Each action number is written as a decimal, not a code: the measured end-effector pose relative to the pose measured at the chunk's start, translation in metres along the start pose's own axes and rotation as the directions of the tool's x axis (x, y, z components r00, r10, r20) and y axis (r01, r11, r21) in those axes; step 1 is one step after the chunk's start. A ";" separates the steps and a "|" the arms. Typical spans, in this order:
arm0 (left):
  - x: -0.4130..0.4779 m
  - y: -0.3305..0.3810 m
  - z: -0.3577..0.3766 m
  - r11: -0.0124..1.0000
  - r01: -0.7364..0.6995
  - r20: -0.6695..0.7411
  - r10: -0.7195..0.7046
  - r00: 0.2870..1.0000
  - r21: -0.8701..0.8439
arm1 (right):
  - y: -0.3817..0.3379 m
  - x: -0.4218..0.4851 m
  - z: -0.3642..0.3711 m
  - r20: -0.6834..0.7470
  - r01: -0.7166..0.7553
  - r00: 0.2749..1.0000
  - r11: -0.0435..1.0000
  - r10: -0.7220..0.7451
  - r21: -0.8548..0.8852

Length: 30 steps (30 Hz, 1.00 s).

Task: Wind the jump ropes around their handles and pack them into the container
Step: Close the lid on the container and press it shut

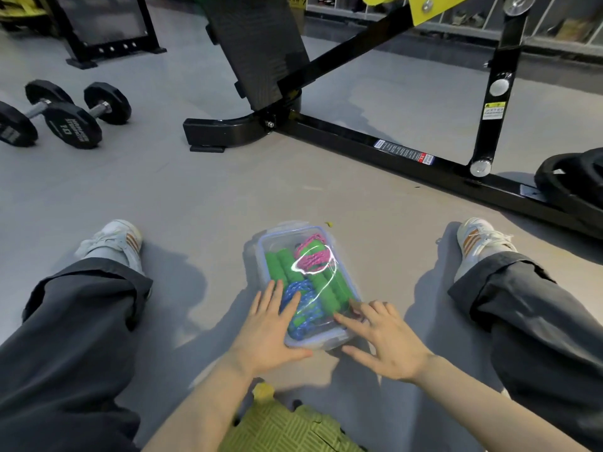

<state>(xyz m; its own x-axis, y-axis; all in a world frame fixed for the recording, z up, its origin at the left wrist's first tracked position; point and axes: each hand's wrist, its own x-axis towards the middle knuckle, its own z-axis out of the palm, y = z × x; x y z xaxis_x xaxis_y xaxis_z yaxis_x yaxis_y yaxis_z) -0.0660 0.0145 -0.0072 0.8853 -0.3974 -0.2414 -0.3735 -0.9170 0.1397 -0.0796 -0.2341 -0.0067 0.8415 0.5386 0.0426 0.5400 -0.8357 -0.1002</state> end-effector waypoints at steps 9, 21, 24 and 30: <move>0.005 0.025 0.022 0.998 0.017 -0.079 -0.021 0.997 -0.060 | 0.008 0.026 0.015 -0.040 0.097 0.994 0.995 -0.097 0.006; 0.010 0.020 0.038 0.999 0.047 -0.208 -0.046 0.977 0.003 | 0.021 0.038 0.011 -0.074 -0.030 0.996 0.941 0.058 0.338; 0.010 0.026 0.035 0.998 0.063 -0.211 -0.067 0.975 -0.021 | 0.015 0.048 0.019 0.239 -0.451 0.840 0.384 0.487 0.806; 0.025 0.030 0.032 0.996 0.083 -0.190 -0.089 0.978 -0.040 | 0.007 0.059 0.027 0.340 -0.482 0.683 0.049 0.647 0.875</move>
<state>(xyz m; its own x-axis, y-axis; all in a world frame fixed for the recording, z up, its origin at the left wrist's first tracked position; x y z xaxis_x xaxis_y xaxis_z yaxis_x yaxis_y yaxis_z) -0.0637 -0.0245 -0.0400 0.9514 -0.3009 -0.0656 -0.2879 -0.9446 0.1575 -0.0267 -0.2053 -0.0322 0.9176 -0.1362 -0.3735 -0.3951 -0.2071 -0.8950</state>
